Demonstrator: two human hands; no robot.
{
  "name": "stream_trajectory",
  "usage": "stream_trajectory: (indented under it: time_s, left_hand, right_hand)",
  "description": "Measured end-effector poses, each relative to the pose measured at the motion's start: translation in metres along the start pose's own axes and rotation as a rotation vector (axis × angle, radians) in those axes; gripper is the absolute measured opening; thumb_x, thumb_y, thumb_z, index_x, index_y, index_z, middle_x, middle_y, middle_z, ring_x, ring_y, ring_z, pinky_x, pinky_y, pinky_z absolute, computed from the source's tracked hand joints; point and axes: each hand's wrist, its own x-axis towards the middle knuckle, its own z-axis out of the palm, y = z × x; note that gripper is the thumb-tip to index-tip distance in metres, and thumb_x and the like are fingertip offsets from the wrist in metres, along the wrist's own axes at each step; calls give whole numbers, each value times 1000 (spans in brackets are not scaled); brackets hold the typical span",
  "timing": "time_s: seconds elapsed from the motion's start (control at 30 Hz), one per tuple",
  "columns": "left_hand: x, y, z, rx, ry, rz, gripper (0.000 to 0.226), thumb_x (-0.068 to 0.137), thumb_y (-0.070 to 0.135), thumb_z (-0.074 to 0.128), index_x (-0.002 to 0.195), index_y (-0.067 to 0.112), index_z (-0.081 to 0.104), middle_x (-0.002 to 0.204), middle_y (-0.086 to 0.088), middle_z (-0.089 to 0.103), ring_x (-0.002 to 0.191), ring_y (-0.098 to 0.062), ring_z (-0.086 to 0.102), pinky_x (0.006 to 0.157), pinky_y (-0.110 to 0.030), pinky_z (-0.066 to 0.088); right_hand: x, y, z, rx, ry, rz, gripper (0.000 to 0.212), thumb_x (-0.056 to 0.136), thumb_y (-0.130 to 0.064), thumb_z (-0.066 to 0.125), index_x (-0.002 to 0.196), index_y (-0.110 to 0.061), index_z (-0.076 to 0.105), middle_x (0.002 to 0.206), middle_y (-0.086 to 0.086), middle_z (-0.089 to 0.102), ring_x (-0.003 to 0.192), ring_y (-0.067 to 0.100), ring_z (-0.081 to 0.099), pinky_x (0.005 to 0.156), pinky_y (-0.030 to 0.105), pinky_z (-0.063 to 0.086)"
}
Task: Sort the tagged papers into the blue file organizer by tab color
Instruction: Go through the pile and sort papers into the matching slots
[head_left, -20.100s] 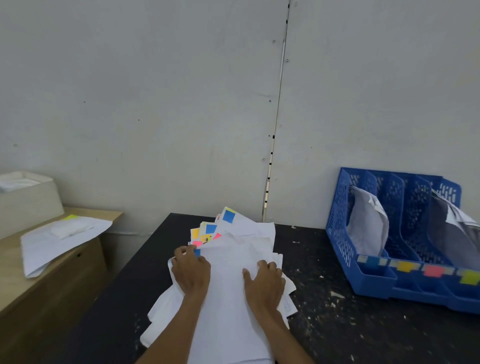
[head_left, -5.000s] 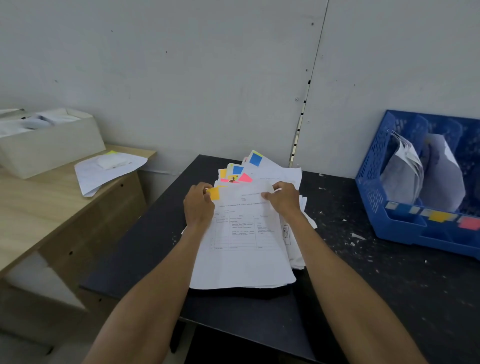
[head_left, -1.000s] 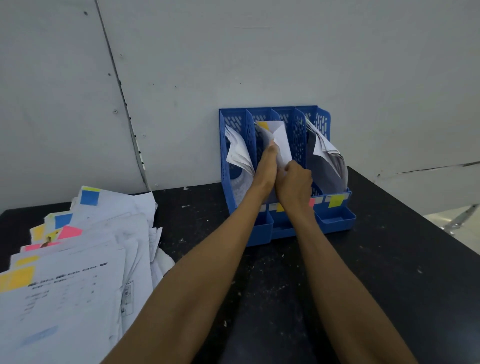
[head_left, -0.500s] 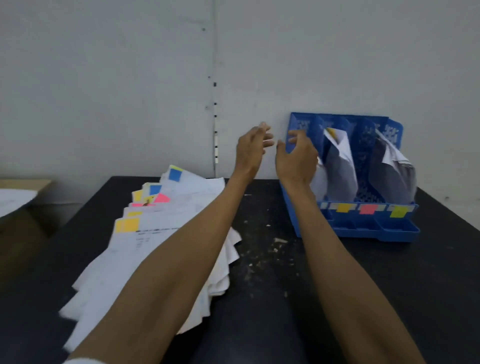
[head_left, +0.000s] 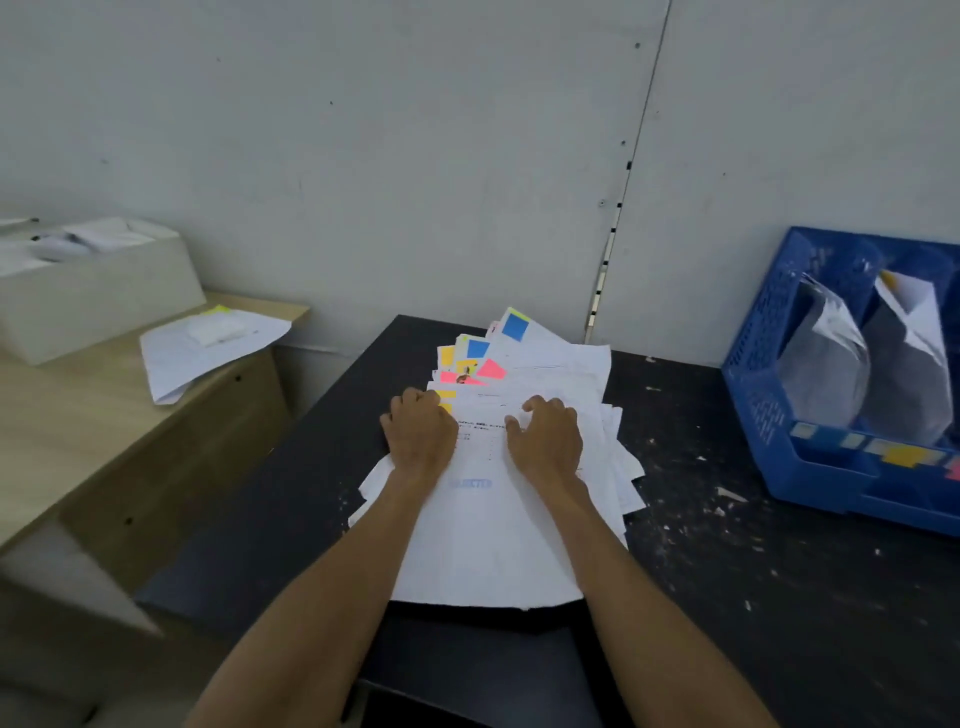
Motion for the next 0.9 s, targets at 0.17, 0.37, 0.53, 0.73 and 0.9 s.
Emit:
stream_trajectory:
  time_s: [0.17, 0.37, 0.53, 0.73, 0.9]
  left_hand:
    - [2, -5, 8, 56, 30, 93, 24, 91, 14, 43, 105, 11, 63, 111, -7, 57, 105, -25, 51, 92, -39, 36]
    - [2, -11, 16, 29, 40, 83, 34, 92, 11, 43, 123, 11, 57, 122, -9, 54, 116, -26, 48, 108, -44, 27]
    - [3, -12, 16, -48, 71, 31, 20, 92, 10, 47, 109, 13, 57, 113, -8, 55, 107, -24, 51, 104, -41, 34]
    - [6, -12, 12, -218, 114, -33, 15, 89, 7, 50, 102, 13, 56, 101, -5, 59, 95, -20, 55, 94, -37, 42]
    - [6, -12, 10, -282, 140, -56, 9, 93, 11, 50, 97, 12, 57, 93, -5, 63, 86, -18, 58, 94, -37, 44]
  right_hand:
    - [-10, 2, 19, -122, 97, -125, 36, 95, -40, 47, 116, -14, 60, 120, 4, 58, 113, 25, 46, 92, 39, 36]
    - [-12, 5, 21, -206, 89, -61, 50, 93, -49, 43, 128, -14, 52, 135, 10, 46, 126, 29, 36, 105, 45, 29]
    - [-11, 6, 23, -215, 101, -57, 48, 93, -50, 43, 118, -11, 57, 128, 10, 48, 120, 28, 40, 103, 44, 32]
    - [-12, 4, 21, -208, 196, -23, 33, 93, -37, 48, 108, -10, 60, 113, 10, 54, 105, 27, 45, 88, 40, 37]
    - [-11, 7, 24, -180, 179, -22, 31, 94, -30, 49, 116, -11, 57, 128, 11, 52, 118, 29, 43, 97, 42, 35]
